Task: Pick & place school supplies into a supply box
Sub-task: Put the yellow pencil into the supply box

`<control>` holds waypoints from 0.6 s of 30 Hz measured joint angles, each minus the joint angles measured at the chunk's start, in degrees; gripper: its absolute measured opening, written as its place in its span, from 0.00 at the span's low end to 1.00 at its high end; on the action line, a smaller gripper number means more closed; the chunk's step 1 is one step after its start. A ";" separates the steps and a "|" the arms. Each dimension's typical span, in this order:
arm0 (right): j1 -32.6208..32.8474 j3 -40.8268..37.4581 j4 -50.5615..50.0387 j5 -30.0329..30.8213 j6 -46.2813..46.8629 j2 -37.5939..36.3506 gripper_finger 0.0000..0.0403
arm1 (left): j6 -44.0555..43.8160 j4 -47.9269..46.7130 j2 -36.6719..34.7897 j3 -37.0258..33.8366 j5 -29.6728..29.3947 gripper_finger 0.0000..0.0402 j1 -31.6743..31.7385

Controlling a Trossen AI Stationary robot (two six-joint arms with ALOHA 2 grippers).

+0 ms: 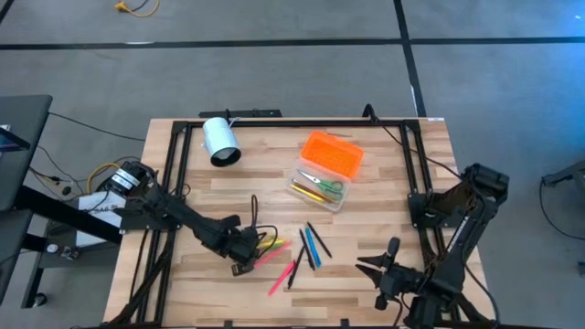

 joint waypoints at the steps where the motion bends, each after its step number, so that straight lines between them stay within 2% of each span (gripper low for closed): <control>1: 0.00 0.00 0.43 -0.23 0.00 0.38 0.19 | 0.01 -0.06 0.00 0.00 -0.48 0.04 0.24; 10: 0.22 0.00 2.98 -0.55 0.00 1.64 0.19 | -1.06 -3.89 0.57 -0.48 -13.20 0.01 2.48; 13: 0.22 0.00 3.21 -0.58 0.00 1.64 0.19 | -1.11 -4.94 0.61 -0.59 -15.30 0.01 3.60; 18: 0.21 0.00 3.85 -0.64 0.00 1.64 0.19 | 0.53 -5.17 0.61 -0.63 -15.64 0.01 4.72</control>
